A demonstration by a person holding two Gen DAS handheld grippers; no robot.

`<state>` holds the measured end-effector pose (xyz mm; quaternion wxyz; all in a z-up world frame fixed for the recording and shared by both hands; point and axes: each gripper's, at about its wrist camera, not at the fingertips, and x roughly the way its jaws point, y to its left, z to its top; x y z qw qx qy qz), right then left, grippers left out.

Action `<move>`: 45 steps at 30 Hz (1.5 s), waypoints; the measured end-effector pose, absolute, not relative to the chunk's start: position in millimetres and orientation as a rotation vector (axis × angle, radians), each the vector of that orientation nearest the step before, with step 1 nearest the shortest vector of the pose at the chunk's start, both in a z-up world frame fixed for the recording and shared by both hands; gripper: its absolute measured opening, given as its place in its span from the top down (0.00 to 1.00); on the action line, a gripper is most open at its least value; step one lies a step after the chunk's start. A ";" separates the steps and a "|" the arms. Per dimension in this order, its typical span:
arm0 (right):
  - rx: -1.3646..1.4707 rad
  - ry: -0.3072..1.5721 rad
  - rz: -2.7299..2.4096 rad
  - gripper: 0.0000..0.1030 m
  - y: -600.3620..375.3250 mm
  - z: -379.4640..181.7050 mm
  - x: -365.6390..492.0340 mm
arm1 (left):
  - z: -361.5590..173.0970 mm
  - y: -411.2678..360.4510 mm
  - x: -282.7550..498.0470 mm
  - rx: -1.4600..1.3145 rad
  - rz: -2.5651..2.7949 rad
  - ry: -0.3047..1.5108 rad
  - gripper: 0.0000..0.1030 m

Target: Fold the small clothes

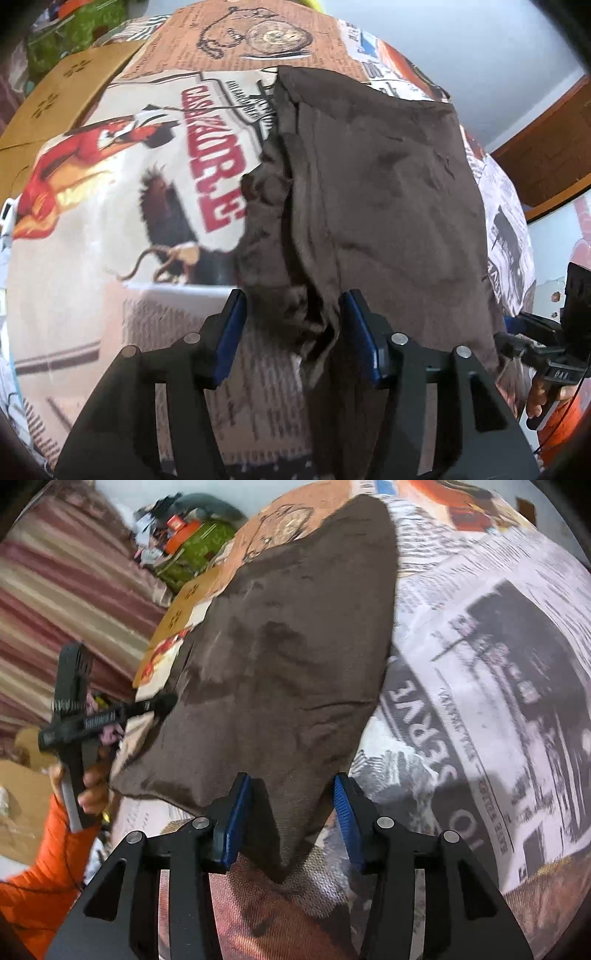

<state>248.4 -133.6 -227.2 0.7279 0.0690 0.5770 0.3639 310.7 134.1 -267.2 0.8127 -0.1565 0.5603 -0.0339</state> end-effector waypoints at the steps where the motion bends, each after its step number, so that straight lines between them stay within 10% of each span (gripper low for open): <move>1: 0.150 1.273 0.812 0.58 -132.3 -227.0 247.9 | -267.9 131.6 312.3 -0.320 -0.076 1.193 0.47; 4: 0.154 1.274 0.846 0.77 -127.9 -229.1 246.1 | -268.0 125.8 314.0 -0.302 -0.106 1.173 0.78; 7: 0.166 1.274 0.859 0.93 -125.6 -229.9 247.8 | -264.2 119.9 314.7 -0.285 -0.121 1.166 0.87; 23: 0.285 1.005 0.873 0.96 -129.8 -149.6 330.7 | -178.2 138.2 416.3 -0.488 -0.197 1.108 0.88; 37: 0.254 1.117 0.619 0.95 -103.6 -222.9 450.4 | -306.3 206.3 518.3 -0.796 -0.020 1.266 0.88; 41: 0.197 1.135 0.612 0.91 -97.6 -223.8 451.4 | -295.1 201.3 517.1 -0.725 -0.045 1.244 0.84; 45: 0.195 1.091 0.597 0.66 -107.0 -208.2 451.0 | -269.5 197.3 508.3 -0.635 -0.048 1.179 0.65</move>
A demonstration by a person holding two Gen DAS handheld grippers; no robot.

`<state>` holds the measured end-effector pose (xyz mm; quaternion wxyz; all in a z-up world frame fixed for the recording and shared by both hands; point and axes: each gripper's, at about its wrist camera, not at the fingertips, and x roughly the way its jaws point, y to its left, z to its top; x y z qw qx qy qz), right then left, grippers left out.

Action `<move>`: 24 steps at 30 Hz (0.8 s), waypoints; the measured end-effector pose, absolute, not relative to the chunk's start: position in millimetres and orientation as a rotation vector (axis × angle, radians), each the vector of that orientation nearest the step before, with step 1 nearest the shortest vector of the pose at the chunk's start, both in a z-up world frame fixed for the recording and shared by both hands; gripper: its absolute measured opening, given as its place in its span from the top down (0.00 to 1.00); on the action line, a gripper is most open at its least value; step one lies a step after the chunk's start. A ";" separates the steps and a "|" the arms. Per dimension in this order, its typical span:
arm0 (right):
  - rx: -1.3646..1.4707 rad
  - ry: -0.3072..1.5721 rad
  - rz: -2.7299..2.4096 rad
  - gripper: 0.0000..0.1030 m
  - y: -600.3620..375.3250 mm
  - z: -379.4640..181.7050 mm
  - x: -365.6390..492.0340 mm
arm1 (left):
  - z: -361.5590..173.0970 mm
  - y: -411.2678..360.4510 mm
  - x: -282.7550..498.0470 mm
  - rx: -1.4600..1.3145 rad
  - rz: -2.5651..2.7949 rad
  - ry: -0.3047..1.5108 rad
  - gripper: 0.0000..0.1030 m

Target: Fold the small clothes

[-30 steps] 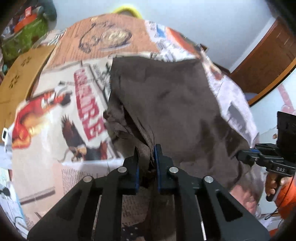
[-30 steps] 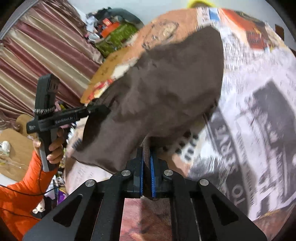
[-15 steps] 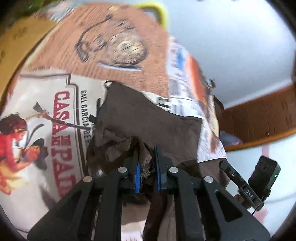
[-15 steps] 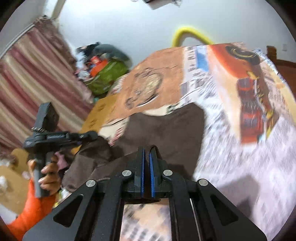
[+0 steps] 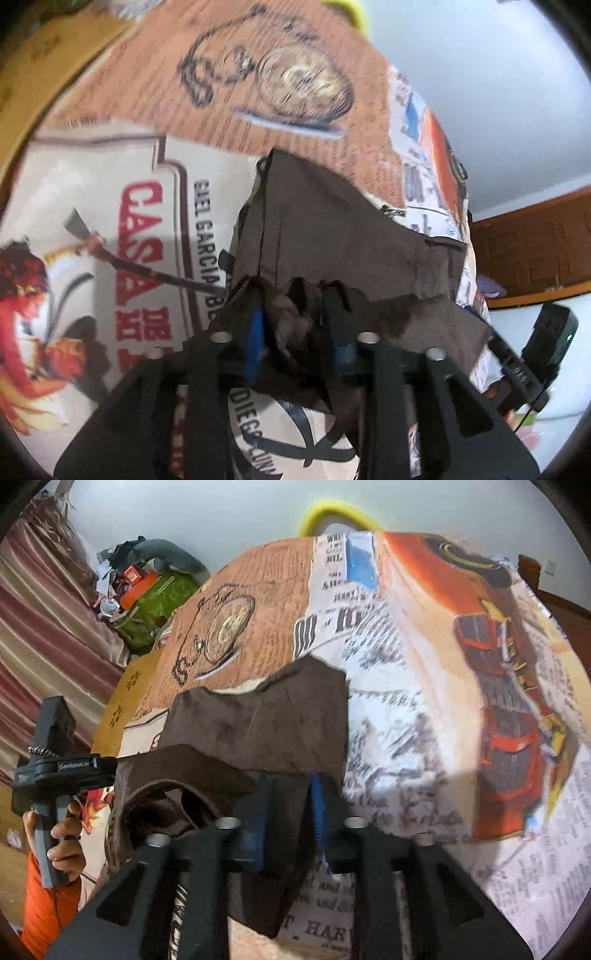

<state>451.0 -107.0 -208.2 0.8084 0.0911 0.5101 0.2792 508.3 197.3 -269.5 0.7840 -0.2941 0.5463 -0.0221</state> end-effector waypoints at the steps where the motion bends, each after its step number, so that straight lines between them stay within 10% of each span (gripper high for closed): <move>1: 0.195 1.060 0.595 0.65 -110.2 -202.4 452.3 | -262.8 196.6 504.7 -0.615 -0.053 1.161 0.64; 24: -0.047 1.075 0.720 0.61 -78.4 -233.0 405.6 | -256.2 72.6 500.3 0.037 -0.061 1.151 0.47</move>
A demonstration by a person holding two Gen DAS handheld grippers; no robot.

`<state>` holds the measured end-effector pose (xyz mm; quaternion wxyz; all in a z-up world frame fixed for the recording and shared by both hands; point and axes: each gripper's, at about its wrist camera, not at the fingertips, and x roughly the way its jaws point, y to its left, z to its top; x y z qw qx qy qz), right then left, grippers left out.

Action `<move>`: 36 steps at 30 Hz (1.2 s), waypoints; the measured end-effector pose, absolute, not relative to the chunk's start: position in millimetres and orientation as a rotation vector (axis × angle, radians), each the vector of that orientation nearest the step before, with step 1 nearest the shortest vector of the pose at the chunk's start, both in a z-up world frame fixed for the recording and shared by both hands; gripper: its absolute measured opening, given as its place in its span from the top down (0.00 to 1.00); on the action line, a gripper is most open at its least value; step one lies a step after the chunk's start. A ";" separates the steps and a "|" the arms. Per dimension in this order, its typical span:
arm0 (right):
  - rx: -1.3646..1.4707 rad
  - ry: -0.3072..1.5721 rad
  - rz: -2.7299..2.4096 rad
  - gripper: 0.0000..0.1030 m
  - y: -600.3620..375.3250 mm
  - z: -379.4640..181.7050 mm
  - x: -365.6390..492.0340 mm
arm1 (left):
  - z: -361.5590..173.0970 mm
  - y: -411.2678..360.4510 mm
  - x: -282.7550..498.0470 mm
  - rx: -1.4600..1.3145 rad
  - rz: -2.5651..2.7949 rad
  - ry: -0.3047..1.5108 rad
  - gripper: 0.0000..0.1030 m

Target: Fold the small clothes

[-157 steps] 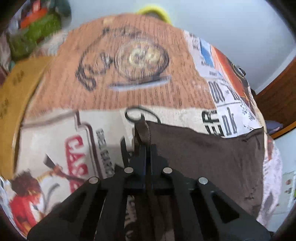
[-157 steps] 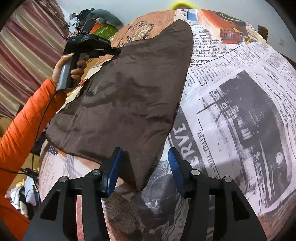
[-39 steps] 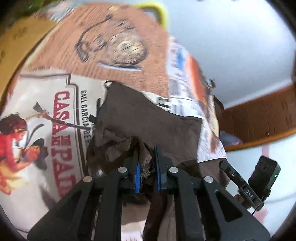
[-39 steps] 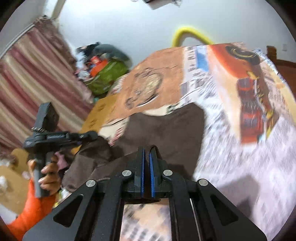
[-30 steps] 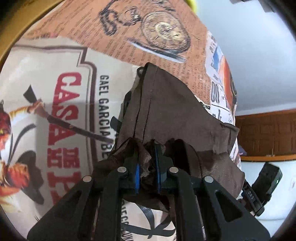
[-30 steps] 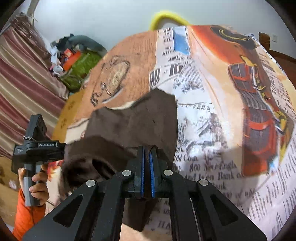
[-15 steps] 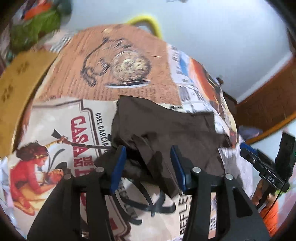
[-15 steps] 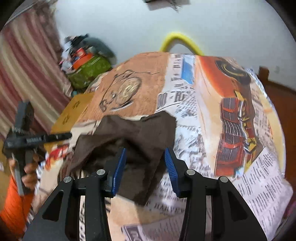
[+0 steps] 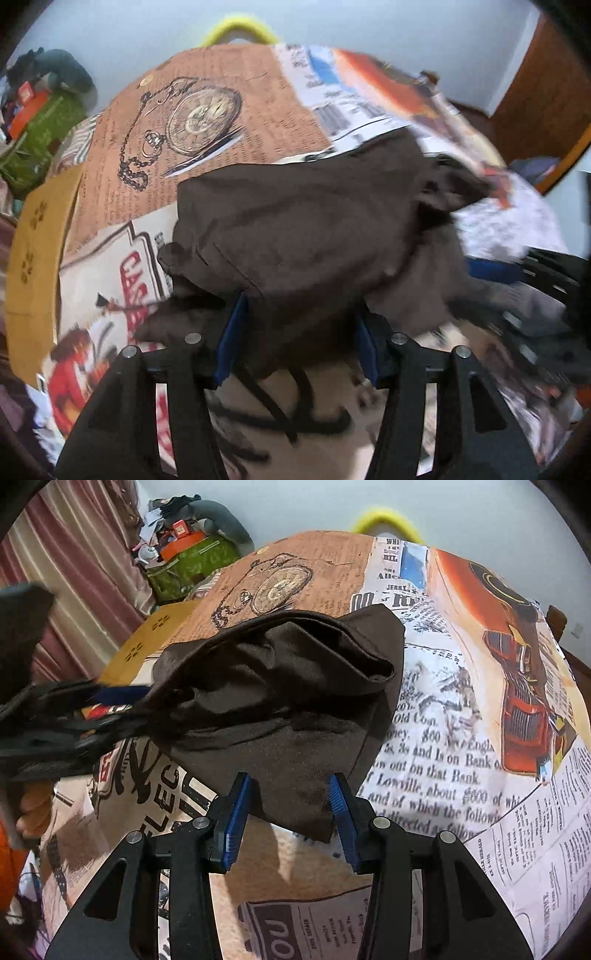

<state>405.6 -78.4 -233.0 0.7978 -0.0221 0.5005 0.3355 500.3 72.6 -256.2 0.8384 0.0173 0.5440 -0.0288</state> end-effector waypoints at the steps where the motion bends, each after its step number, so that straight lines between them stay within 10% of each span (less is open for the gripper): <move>1: -0.052 1.075 0.723 0.61 -78.4 -233.3 405.8 | -258.0 75.1 510.1 0.038 -0.042 1.156 0.47; 12: -0.081 1.047 0.730 0.60 -78.1 -233.7 399.8 | -209.3 128.8 534.7 -0.065 0.093 0.979 0.39; 36: 0.094 1.047 0.605 0.50 -87.3 -232.5 467.3 | -302.8 199.8 503.1 -0.298 0.066 1.181 0.28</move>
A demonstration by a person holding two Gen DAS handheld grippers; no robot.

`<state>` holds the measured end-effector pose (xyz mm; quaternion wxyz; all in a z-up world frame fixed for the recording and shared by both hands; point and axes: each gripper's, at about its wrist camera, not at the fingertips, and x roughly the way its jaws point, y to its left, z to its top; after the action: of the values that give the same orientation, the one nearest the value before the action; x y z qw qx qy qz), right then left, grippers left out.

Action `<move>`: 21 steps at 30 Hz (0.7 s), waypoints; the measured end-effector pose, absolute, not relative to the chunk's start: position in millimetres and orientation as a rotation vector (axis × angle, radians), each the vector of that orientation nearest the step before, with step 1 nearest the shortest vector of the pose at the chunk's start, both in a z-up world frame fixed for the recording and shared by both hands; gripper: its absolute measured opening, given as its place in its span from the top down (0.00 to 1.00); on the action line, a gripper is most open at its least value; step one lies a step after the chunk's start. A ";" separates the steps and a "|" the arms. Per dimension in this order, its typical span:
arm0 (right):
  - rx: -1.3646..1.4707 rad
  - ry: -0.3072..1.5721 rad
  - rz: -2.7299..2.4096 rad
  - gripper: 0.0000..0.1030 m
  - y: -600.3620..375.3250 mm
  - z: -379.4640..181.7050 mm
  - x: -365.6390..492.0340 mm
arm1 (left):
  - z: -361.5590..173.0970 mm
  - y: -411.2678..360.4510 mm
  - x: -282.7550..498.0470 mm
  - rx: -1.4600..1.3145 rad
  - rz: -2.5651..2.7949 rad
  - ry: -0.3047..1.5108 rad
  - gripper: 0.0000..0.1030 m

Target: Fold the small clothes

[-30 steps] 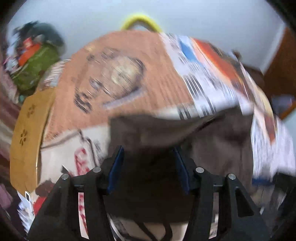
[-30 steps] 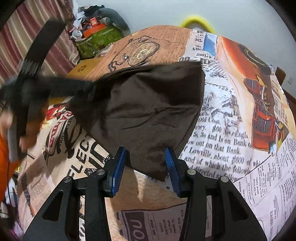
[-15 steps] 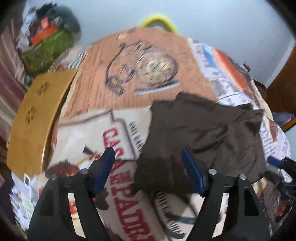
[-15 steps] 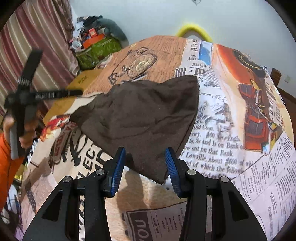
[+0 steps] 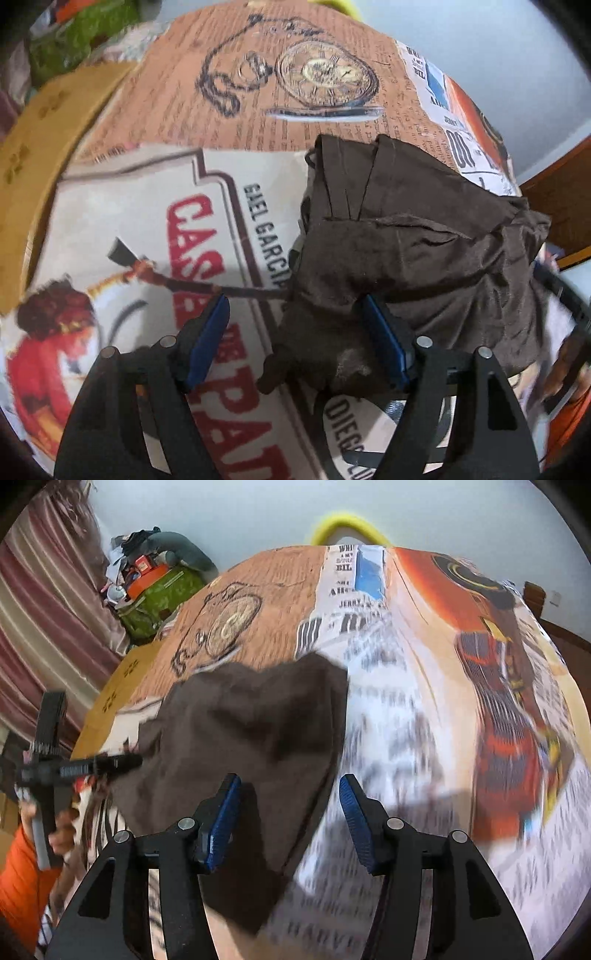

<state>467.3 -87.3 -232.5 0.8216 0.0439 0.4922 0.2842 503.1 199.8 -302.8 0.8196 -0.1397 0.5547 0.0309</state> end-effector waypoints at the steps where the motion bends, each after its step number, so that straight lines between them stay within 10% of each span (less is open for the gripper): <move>1: 0.092 1.047 0.609 0.50 -83.6 -232.0 473.5 | -298.3 199.0 501.1 -0.269 0.086 1.163 0.28; 8: 0.144 1.124 0.660 0.50 -68.3 -246.9 501.5 | -251.5 197.9 466.0 -0.155 0.155 0.996 0.28; 16: 0.147 1.168 0.665 0.83 -63.1 -257.2 495.8 | -240.4 192.1 440.4 -0.136 0.089 0.991 0.28; 21: 0.096 1.136 0.634 0.80 -61.9 -246.5 486.5 | -254.5 205.8 459.7 -0.174 0.122 1.021 0.28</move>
<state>486.5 -61.9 -246.5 0.7949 0.0447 0.5284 0.2949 459.7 205.8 -254.5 0.8670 -0.0832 0.4878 0.0583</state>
